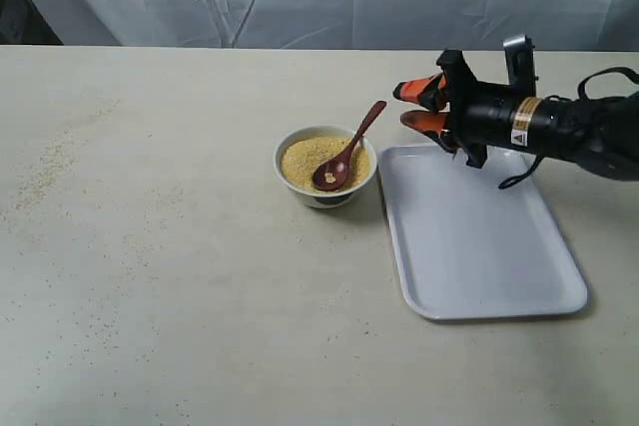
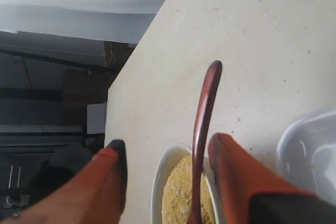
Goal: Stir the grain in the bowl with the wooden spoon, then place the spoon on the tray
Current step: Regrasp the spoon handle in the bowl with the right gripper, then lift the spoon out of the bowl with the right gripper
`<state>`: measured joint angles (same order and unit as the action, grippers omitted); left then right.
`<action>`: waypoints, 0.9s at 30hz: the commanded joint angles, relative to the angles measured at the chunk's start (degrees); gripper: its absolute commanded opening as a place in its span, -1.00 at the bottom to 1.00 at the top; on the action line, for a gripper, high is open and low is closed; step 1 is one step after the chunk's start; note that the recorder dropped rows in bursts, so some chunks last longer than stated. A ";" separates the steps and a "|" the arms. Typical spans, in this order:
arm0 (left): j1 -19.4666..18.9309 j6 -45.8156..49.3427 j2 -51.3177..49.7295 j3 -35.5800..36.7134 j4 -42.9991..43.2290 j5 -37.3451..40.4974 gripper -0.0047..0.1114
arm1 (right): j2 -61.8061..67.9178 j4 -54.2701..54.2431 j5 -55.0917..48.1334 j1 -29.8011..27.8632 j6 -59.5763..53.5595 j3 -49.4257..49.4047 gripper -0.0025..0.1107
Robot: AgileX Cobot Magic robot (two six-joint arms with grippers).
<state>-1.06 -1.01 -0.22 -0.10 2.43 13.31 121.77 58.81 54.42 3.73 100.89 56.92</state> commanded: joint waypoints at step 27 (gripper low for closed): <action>-0.10 -0.02 0.22 0.10 0.11 -0.08 -0.92 | 11.82 5.75 -6.32 4.96 11.98 19.92 -0.95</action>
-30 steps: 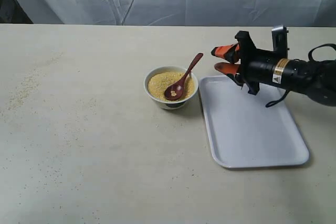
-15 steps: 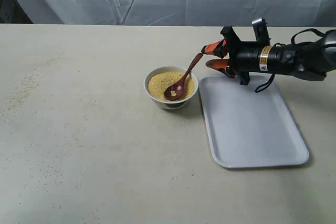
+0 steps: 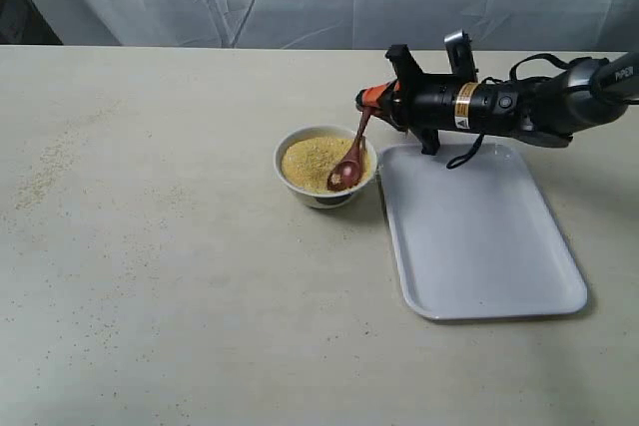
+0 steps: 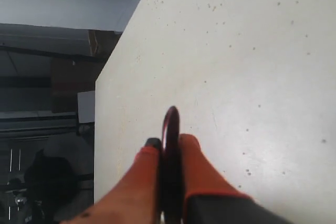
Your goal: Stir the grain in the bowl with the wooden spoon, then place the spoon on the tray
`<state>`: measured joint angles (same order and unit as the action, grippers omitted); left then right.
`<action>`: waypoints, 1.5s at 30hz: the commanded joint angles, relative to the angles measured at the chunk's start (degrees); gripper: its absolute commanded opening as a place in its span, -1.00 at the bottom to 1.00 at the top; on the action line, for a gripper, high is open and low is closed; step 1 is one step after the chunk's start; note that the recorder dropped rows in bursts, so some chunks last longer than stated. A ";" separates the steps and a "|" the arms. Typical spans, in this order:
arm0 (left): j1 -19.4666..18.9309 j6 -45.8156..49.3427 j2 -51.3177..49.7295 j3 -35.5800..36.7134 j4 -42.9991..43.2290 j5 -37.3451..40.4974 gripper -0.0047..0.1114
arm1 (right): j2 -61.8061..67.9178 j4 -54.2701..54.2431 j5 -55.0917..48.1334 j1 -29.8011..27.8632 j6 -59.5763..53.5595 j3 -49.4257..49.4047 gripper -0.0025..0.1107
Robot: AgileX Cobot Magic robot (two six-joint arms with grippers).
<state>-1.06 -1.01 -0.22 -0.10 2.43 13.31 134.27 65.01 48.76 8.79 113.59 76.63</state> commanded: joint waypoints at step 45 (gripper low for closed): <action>-0.10 -0.02 0.22 0.10 0.11 -0.08 -0.92 | -8.43 -6.25 -8.35 11.03 -58.55 0.10 -0.96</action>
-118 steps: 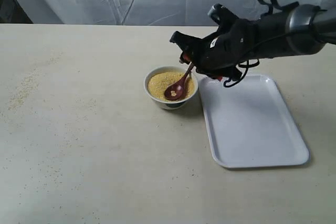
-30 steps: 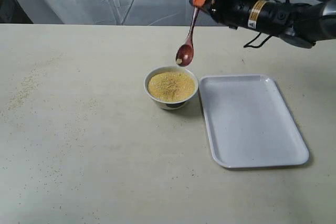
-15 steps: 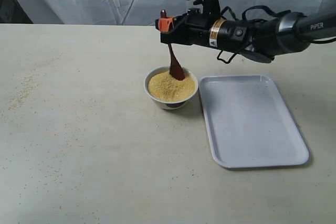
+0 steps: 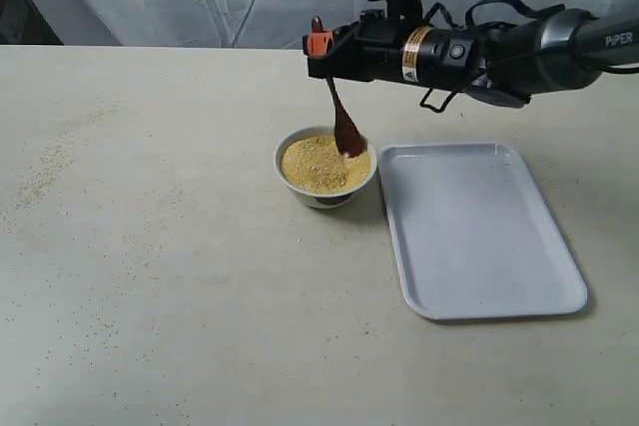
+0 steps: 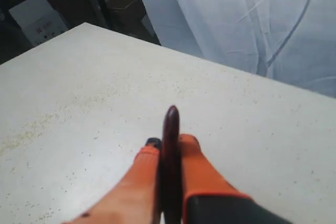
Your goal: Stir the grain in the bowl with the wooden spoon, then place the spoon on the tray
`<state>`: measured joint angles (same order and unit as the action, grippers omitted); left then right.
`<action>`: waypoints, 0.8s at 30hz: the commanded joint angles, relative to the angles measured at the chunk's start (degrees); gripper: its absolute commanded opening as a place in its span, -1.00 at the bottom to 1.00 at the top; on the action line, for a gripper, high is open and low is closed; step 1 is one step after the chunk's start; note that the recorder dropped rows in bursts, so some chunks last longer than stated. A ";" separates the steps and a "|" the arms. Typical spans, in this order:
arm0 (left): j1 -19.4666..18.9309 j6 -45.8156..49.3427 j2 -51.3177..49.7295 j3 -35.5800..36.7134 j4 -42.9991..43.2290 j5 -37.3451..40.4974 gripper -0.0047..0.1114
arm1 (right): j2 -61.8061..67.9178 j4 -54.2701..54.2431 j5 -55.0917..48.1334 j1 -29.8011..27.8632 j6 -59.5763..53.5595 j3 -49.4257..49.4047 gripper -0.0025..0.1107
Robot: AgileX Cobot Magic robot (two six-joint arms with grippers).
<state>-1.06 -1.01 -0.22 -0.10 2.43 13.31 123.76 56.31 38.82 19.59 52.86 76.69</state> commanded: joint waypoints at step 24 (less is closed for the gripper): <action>-0.10 -0.02 0.22 0.10 0.11 -0.08 -0.92 | 0.67 6.88 0.71 1.92 5.85 0.14 -0.96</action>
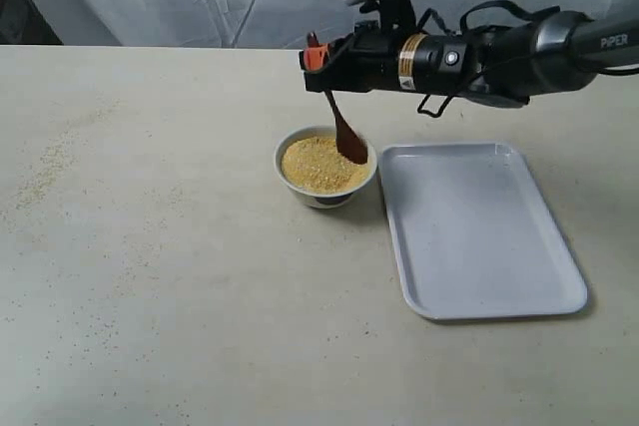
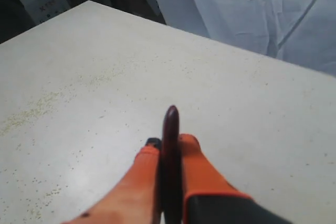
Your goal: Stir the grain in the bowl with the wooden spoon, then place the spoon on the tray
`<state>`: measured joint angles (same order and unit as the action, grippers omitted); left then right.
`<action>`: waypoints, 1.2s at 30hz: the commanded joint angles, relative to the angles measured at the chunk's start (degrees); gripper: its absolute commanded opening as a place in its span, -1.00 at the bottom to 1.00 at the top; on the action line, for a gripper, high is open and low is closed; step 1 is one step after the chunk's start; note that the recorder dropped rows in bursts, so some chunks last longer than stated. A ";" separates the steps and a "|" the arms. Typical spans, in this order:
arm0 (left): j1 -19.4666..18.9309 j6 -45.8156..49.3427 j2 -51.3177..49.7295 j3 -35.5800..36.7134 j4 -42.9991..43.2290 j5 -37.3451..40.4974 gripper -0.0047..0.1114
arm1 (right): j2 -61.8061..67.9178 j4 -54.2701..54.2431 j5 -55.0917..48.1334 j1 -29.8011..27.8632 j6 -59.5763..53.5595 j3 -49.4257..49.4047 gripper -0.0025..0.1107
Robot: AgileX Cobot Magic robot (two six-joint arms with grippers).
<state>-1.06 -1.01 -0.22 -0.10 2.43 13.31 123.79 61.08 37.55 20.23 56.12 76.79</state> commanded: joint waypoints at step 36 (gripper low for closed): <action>-0.10 -0.02 0.22 0.10 0.11 -0.08 -0.92 | -5.41 -4.18 -2.65 -0.62 -0.60 0.04 -0.96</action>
<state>-1.06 -1.01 -0.22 -0.10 2.43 13.31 118.76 57.12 35.22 20.25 58.11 76.79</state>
